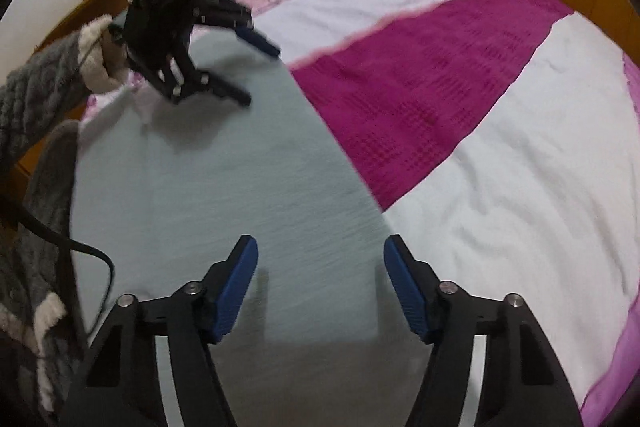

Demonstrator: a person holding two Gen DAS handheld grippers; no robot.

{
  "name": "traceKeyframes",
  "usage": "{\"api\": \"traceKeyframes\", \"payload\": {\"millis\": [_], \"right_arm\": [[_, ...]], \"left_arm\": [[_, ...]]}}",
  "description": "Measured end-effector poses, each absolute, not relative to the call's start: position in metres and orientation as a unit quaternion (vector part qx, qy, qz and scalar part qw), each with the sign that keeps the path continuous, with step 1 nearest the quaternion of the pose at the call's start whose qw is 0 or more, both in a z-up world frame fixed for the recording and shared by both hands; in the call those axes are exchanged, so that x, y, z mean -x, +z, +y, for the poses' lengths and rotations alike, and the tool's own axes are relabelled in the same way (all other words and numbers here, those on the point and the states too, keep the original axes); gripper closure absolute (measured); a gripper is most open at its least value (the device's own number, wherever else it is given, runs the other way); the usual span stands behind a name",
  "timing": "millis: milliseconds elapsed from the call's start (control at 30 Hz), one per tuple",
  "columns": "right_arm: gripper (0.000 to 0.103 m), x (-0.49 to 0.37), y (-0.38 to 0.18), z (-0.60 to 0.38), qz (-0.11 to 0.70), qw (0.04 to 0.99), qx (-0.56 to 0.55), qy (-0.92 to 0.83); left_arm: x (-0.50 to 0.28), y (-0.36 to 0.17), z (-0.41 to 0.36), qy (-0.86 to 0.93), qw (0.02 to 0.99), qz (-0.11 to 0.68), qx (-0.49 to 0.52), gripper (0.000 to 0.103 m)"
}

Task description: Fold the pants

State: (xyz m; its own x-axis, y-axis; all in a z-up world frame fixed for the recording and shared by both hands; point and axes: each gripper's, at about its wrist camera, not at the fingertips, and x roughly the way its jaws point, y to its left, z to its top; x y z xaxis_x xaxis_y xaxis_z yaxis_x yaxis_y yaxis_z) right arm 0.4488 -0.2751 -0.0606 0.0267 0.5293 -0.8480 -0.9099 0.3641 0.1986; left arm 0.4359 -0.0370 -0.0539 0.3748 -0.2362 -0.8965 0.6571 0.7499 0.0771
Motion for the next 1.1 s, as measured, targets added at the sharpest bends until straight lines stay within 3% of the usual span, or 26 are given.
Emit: {"api": "traceKeyframes", "payload": {"millis": [100,167,233,300,367,433,567,600,633,667,700,733,800,1100], "right_arm": [[0.063,-0.466,-0.082,-0.270,0.484,0.667,0.222,0.521],[0.064,-0.477,-0.087,-0.272,0.493,0.661,0.213,0.525],[0.064,-0.484,-0.089,-0.275,0.498,0.659,0.211,0.523],[0.064,-0.489,-0.090,-0.276,0.503,0.658,0.206,0.522],[0.064,-0.491,-0.093,-0.277,0.516,0.650,0.197,0.523],[0.063,-0.493,-0.098,-0.276,0.526,0.643,0.188,0.524],[0.058,-0.498,-0.099,-0.276,0.539,0.633,0.167,0.531],[0.058,-0.501,-0.099,-0.273,0.538,0.633,0.170,0.531],[0.061,-0.501,-0.098,-0.274,0.534,0.635,0.175,0.530],[0.065,-0.499,-0.097,-0.273,0.526,0.642,0.186,0.526],[0.078,-0.500,-0.095,-0.277,0.522,0.645,0.190,0.524],[0.091,-0.499,-0.092,-0.278,0.519,0.649,0.190,0.523],[0.099,-0.494,-0.083,-0.281,0.502,0.665,0.206,0.513],[0.100,-0.388,-0.007,-0.296,0.360,0.742,0.315,0.469]], "left_arm": [[-0.448,-0.063,-0.029,-0.303,0.789,0.492,-0.207,0.030],[-0.457,-0.065,-0.020,-0.304,0.790,0.495,-0.195,0.023],[-0.467,-0.067,-0.015,-0.292,0.796,0.493,-0.194,0.009],[-0.472,-0.070,-0.012,-0.286,0.797,0.499,-0.185,0.007],[-0.467,-0.069,-0.013,-0.287,0.799,0.494,-0.186,0.011],[-0.462,-0.066,-0.012,-0.295,0.800,0.491,-0.176,0.026],[-0.454,-0.063,-0.010,-0.309,0.801,0.489,-0.155,0.046],[-0.452,-0.062,-0.009,-0.316,0.801,0.486,-0.151,0.059],[-0.449,-0.061,-0.008,-0.316,0.804,0.481,-0.148,0.083],[-0.446,-0.059,-0.008,-0.316,0.808,0.476,-0.144,0.094],[-0.442,-0.057,-0.009,-0.316,0.810,0.471,-0.147,0.099],[-0.440,-0.055,-0.012,-0.311,0.815,0.463,-0.155,0.100],[-0.431,-0.050,-0.015,-0.300,0.823,0.451,-0.170,0.101],[-0.345,0.012,-0.024,-0.249,0.862,0.394,-0.200,0.101]]}}
